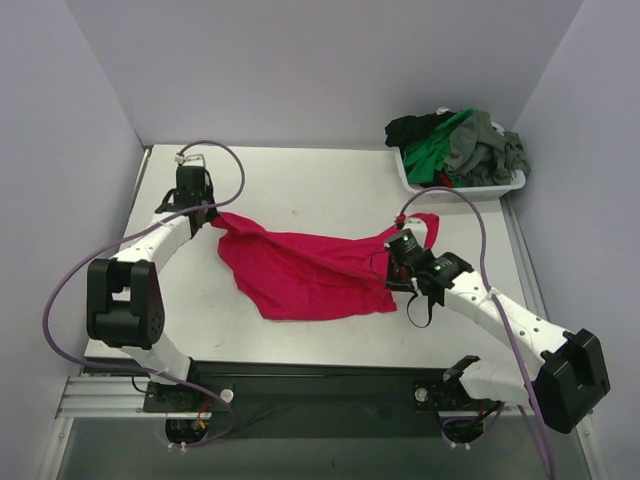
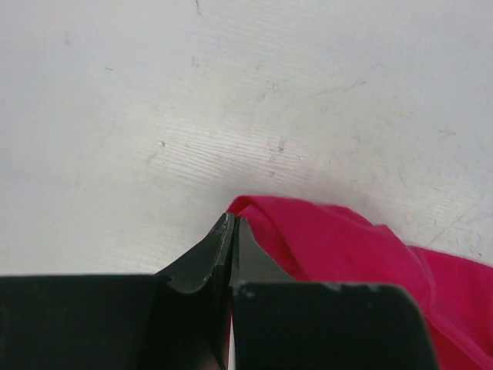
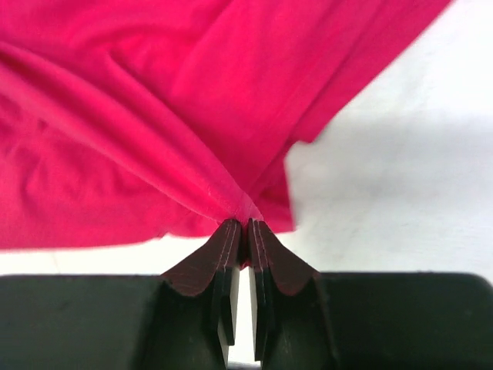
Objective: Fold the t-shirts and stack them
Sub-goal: Flatten out the tshirt
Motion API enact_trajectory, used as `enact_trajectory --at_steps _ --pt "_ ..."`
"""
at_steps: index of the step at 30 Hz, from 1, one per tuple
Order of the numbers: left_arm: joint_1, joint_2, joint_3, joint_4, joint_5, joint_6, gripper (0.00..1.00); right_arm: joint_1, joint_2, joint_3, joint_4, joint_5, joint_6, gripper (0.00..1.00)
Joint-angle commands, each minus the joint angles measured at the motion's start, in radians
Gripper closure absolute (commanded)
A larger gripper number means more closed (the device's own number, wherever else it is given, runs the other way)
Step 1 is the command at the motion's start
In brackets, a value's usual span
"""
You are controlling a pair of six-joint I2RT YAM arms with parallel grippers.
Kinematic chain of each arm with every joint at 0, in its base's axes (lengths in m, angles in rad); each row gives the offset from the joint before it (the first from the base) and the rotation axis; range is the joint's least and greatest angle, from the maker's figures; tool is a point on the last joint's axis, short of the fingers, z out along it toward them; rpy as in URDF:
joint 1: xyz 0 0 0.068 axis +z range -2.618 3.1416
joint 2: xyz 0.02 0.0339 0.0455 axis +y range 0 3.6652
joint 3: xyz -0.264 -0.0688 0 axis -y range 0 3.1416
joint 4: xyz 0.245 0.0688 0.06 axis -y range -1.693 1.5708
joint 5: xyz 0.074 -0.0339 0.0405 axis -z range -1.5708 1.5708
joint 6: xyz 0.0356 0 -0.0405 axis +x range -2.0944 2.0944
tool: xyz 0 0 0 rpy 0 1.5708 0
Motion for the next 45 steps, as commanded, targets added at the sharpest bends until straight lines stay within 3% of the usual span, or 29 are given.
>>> enact_trajectory --at_steps 1,8,13,17,23,25,31,36,41,43,45 --pt "0.036 -0.046 0.074 -0.024 -0.039 0.013 1.0 -0.096 -0.033 0.057 -0.049 0.05 -0.079 0.9" --pt "0.075 -0.105 0.165 -0.058 -0.053 0.022 1.0 -0.269 -0.034 0.22 -0.022 0.004 -0.158 0.96" --pt "0.066 -0.2 0.216 -0.018 -0.033 0.034 1.0 -0.293 -0.051 0.403 -0.026 -0.004 -0.22 1.0" --pt "0.046 -0.378 0.208 0.071 -0.027 0.062 1.0 -0.288 -0.082 0.514 -0.031 -0.019 -0.258 1.0" --pt "0.036 -0.614 0.232 0.097 0.027 0.097 1.0 -0.199 -0.146 0.68 -0.059 -0.005 -0.35 1.0" --pt "0.036 -0.676 0.277 0.08 0.041 0.099 1.0 -0.101 -0.163 0.717 -0.06 0.06 -0.382 1.0" --pt "0.033 -0.773 0.399 0.054 0.128 0.1 1.0 0.038 -0.215 0.832 -0.065 0.073 -0.462 1.0" --pt "0.033 -0.764 0.493 0.055 0.162 0.114 1.0 0.057 -0.217 0.886 -0.06 0.041 -0.497 1.0" --pt "0.033 -0.638 0.586 0.079 0.203 0.117 1.0 0.052 -0.139 0.916 -0.028 0.075 -0.531 1.0" --pt "0.033 -0.549 0.611 0.08 0.211 0.119 1.0 0.025 -0.116 0.904 0.006 0.105 -0.522 1.0" --pt "0.032 -0.492 0.625 0.088 0.211 0.12 1.0 -0.084 -0.079 0.896 0.017 0.06 -0.487 1.0"
